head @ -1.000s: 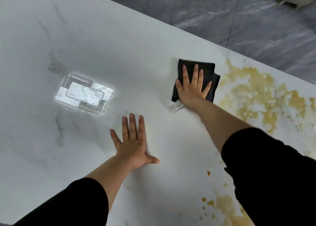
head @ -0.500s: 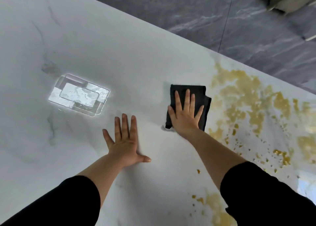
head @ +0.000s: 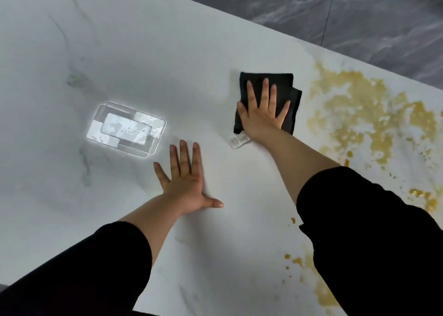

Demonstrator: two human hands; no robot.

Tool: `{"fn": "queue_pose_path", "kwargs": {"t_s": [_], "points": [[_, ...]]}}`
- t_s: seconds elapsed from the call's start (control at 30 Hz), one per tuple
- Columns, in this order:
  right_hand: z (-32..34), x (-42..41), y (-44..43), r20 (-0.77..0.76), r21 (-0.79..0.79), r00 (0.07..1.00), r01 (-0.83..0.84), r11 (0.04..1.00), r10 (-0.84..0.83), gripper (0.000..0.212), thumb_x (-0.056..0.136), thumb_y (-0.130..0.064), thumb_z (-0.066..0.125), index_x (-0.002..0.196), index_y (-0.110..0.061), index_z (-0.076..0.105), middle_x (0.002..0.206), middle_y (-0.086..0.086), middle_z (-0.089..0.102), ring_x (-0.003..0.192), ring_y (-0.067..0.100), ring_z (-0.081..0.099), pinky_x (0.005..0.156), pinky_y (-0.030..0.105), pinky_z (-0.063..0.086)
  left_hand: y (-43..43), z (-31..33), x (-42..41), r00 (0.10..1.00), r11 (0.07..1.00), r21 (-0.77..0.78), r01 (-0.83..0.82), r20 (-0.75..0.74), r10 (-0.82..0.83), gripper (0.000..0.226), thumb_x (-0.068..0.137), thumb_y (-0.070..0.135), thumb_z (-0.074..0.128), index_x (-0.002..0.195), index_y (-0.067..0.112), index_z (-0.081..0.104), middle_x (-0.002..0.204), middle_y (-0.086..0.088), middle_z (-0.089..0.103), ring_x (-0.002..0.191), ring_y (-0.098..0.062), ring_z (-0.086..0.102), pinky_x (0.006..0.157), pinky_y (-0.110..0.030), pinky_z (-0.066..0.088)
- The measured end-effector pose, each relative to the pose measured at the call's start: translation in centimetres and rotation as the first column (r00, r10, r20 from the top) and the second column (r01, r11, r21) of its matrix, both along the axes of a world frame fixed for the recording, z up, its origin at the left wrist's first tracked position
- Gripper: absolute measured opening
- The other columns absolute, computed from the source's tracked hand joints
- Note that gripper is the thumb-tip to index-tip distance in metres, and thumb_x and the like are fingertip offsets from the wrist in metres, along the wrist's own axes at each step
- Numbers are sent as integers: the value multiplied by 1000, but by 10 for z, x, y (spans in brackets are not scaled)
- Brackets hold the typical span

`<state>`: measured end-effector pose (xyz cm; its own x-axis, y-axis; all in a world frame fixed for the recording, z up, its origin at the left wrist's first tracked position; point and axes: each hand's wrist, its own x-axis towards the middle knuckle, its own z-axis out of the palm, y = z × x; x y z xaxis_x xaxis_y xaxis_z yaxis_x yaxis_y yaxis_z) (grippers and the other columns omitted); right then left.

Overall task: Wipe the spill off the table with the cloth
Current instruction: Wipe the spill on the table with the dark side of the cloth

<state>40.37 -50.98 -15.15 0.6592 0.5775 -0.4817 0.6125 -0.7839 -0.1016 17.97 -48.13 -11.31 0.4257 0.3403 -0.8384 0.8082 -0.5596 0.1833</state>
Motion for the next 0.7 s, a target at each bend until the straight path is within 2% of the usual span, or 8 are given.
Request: {"fn": "queue_pose_path", "kwargs": {"t_s": [0.1,0.23,0.33,0.4,0.47,0.57,0.63,0.7], "points": [[3,-25,-25,-3,26,1000,-26,999,26,58,97,-58,7,144,-43,-24,154,-3,-34,141,18,-32,105,55,-25,-1,-1,-1,1000,1000,21,10,-4,-10,160,44,88,67,122,27,-58,118,1,-71,109,-22,-66,100,-66,-24],[9,-82,-89,-19,47,998,-67,997,68,57,93,-59,0,135,-46,-37,147,-6,-44,134,14,-42,106,54,-26,-3,0,0,1000,999,39,5,-7,-4,161,42,88,67,121,27,-59,118,1,-71,108,-22,-66,100,-68,-22],[8,-130,-139,-12,-2,998,-63,998,63,60,92,-59,-3,137,-43,-38,143,-6,-49,134,15,-42,106,54,-28,-4,2,0,1000,999,43,-12,-1,12,162,40,88,67,122,27,-59,120,0,-70,110,-21,-65,96,-65,-27],[8,-162,-166,-27,-33,999,-34,999,34,60,91,-60,-4,139,-41,-36,145,-4,-48,135,17,-41,106,55,-29,-3,3,0,1000,1000,16,3,14,-4,161,42,87,68,122,28,-58,121,0,-70,110,-21,-65,98,-66,-25],[12,-197,-189,-30,-57,1000,-9,998,7,63,92,-59,0,145,-39,-27,153,1,-35,141,21,-31,110,58,-20,-1,5,0,1000,1000,-13,1,17,-1,161,44,85,70,122,28,-58,120,0,-70,109,-22,-65,101,-67,-22],[23,-245,-211,-31,-24,997,65,998,-66,66,94,-54,22,153,-28,6,160,12,12,147,28,3,110,62,8,-1,8,0,1000,1000,-27,15,13,-15,160,47,84,71,124,26,-57,121,-2,-68,111,-26,-62,102,-68,-21],[26,-268,-221,-26,-29,996,81,996,-82,66,93,-53,26,152,-27,11,157,11,18,148,26,-5,107,63,12,-1,9,1,1000,999,-28,16,16,-16,159,48,84,71,126,25,-55,126,-4,-65,114,-27,-60,102,-68,-20],[27,-278,-225,-15,-29,995,97,995,-98,65,93,-54,25,152,-29,9,157,9,11,147,23,-15,107,63,10,-1,8,-1,999,1000,-18,26,20,-25,159,48,85,70,128,25,-54,134,-7,-60,120,-28,-57,103,-69,-18]]}}
